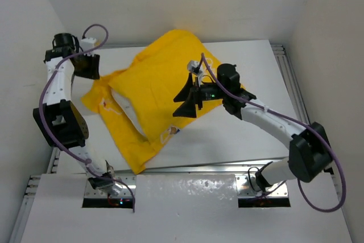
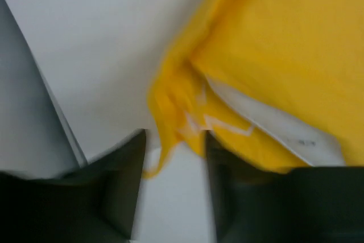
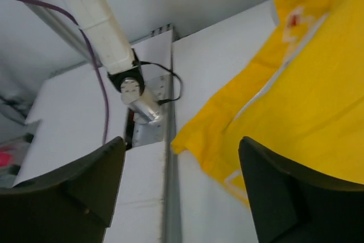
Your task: Put the pillow into the pillowcase
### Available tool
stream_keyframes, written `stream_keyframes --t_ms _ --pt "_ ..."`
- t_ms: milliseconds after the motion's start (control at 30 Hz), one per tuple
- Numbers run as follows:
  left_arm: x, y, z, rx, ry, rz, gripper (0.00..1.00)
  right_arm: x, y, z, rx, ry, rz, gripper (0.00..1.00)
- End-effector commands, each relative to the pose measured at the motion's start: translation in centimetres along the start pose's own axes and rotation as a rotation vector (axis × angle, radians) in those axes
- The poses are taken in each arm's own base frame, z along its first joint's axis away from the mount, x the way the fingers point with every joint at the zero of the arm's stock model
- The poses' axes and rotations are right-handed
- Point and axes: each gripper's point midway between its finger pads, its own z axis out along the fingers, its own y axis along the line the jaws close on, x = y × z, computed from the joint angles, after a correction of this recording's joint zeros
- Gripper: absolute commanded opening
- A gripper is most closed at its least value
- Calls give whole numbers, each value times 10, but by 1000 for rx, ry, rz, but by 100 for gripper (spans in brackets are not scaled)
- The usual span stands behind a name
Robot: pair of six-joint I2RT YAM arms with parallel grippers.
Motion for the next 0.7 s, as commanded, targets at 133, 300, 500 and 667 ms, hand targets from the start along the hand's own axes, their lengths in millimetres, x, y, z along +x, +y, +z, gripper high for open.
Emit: stream_keyframes --t_ms 133,300,500,667 --pt "42 31 -22 -218 183 136 84 -42 2 24 -47 -66 -21 99" --pt "46 20 -55 -267 154 87 56 -22 -100 63 437 68 29 60" --pt "143 -30 2 -95 341 -45 52 17 -149 141 605 303 -88 69" --pt "162 -50 56 2 332 -212 74 66 -157 169 666 364 -288 97"
